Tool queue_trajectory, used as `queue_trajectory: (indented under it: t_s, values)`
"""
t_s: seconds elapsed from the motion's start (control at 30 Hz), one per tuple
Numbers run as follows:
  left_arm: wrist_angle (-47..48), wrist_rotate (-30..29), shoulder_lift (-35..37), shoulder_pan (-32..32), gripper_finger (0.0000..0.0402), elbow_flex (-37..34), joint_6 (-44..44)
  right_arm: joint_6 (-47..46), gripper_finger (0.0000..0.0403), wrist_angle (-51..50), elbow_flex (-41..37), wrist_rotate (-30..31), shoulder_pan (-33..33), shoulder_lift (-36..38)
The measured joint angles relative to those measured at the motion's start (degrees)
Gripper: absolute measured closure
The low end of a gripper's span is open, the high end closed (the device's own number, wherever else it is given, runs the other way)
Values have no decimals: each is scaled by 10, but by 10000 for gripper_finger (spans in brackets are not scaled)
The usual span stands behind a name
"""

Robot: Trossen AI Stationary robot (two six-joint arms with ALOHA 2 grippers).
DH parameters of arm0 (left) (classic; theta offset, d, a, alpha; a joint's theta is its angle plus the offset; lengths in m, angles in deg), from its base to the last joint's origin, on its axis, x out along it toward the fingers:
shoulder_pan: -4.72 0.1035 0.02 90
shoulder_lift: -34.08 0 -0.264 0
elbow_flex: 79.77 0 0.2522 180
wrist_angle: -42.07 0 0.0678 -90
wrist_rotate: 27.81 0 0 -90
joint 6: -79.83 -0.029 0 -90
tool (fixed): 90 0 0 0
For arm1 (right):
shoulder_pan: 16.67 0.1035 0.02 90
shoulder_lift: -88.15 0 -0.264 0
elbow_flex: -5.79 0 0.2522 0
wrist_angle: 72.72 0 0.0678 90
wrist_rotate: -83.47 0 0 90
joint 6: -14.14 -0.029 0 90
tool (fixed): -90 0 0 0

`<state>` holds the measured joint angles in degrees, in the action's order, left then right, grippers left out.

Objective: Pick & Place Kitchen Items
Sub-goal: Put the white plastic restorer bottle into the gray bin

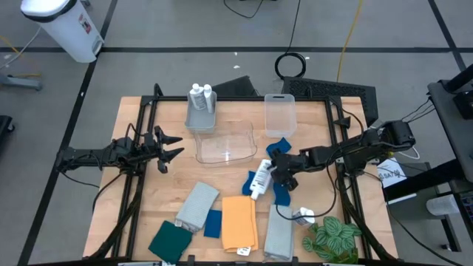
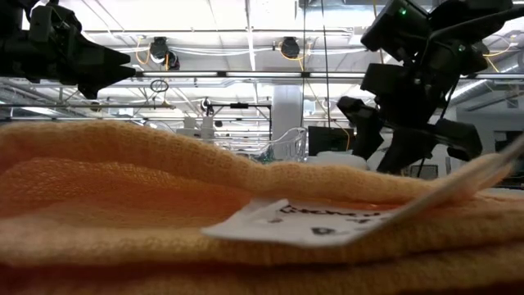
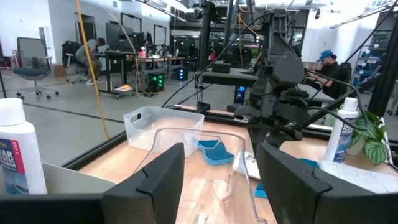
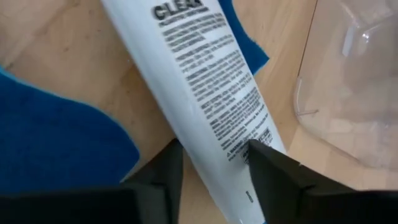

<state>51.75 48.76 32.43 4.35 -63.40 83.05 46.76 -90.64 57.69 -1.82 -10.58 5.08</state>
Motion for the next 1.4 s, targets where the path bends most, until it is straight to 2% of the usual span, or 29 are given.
queue_trajectory:
  t_s: [0.3,0.5,0.67,0.8,0.93,1.23,1.3,1.4]
  values:
    - [0,0,0,0,195,0,0,-24,396,-6,-2,-8,0,-1]
    - [0,0,0,0,194,0,0,-51,387,-9,-3,-4,0,-3]
    - [0,0,0,0,195,0,0,-45,399,16,-3,-2,21,22]
    - [0,0,0,0,194,0,0,-40,396,42,-2,24,38,50]
    - [0,0,0,0,194,0,0,-14,340,60,-2,26,40,50]
    - [0,0,0,0,194,0,0,15,108,123,-2,27,24,-10]
    - [0,0,0,0,195,0,0,32,73,114,-2,27,29,-22]
    - [0,0,0,0,194,0,0,46,41,103,-2,28,35,-24]
